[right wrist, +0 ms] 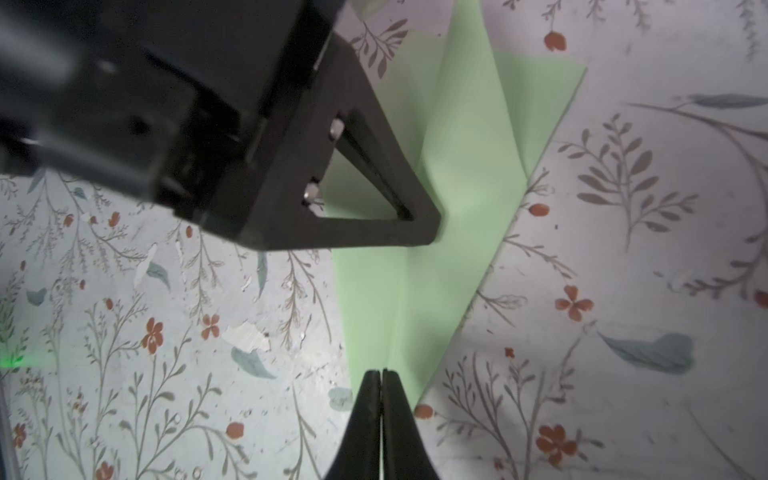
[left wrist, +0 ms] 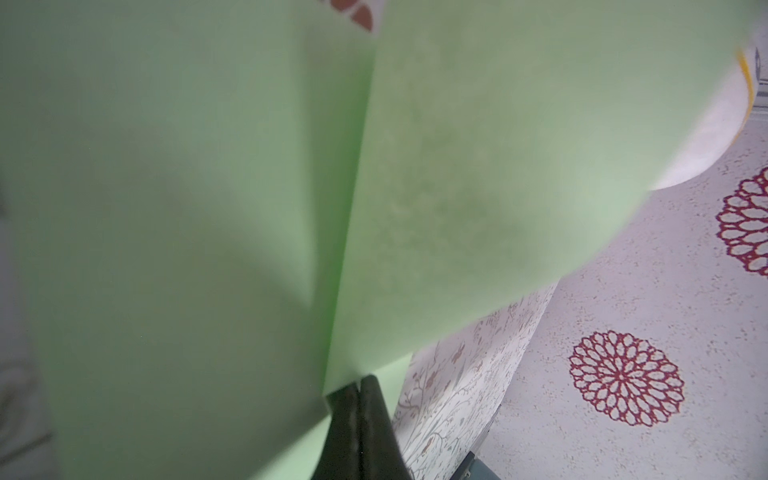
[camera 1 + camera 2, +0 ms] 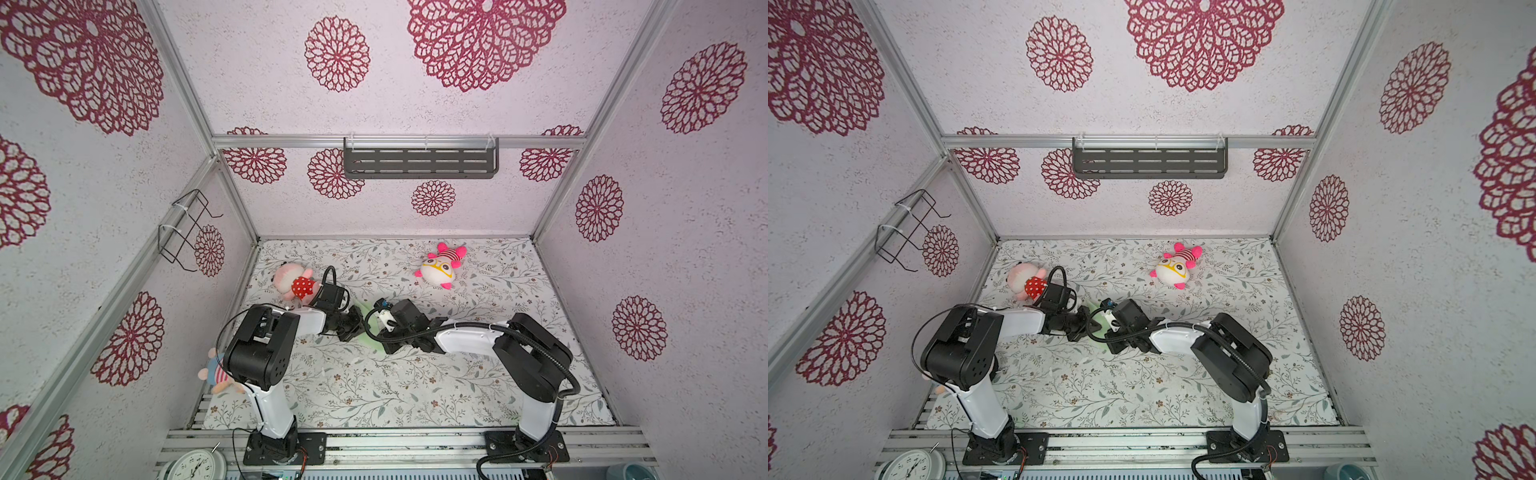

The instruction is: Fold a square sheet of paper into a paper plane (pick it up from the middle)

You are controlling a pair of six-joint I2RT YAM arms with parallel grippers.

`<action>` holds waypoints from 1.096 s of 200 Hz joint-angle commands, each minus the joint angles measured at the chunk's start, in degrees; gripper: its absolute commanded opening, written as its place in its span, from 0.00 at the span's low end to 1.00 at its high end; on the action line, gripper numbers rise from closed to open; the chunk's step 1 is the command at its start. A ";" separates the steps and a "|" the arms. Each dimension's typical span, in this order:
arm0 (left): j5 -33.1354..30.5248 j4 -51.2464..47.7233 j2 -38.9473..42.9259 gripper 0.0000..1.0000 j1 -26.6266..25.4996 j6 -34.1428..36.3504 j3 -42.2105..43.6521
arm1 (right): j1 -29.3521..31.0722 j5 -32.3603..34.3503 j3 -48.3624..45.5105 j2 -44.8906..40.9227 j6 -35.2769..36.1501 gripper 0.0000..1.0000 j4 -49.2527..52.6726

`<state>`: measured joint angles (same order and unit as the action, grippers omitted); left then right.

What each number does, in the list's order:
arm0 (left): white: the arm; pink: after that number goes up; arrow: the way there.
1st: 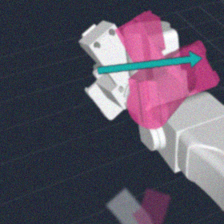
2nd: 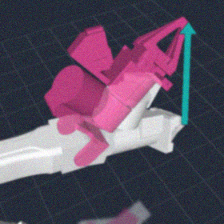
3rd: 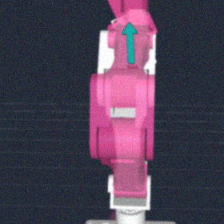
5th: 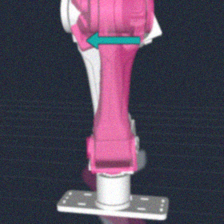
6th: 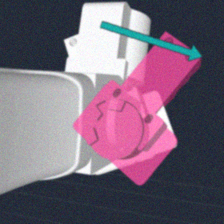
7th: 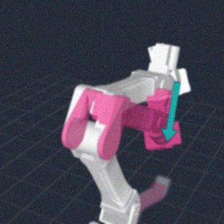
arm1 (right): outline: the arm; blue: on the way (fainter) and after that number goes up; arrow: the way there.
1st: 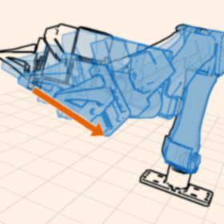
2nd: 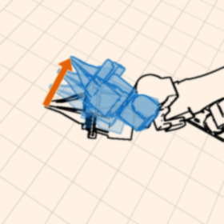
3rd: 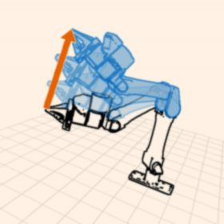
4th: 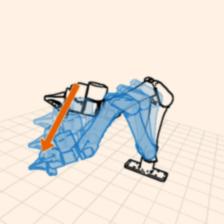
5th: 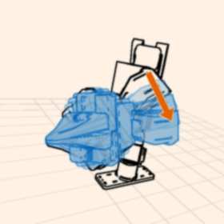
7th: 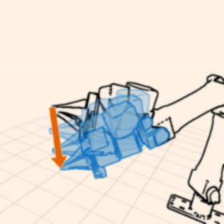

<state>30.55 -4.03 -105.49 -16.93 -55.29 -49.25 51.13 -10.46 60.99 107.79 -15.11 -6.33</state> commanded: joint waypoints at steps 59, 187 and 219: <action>-3.56 -6.21 -3.58 0.00 -0.56 3.30 0.40 | -0.25 0.37 2.48 4.10 0.50 0.09 5.02; -0.51 -10.41 -4.01 0.07 2.38 10.69 -9.44 | -1.48 -0.79 -0.17 4.84 -2.89 0.09 5.95; 0.18 -10.63 -5.22 0.09 3.00 12.42 -10.72 | -1.57 -1.01 -0.35 4.89 -2.90 0.08 6.12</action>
<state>30.79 -13.91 -109.14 -14.59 -45.52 -58.52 50.26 -12.32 62.59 111.63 -16.88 -5.52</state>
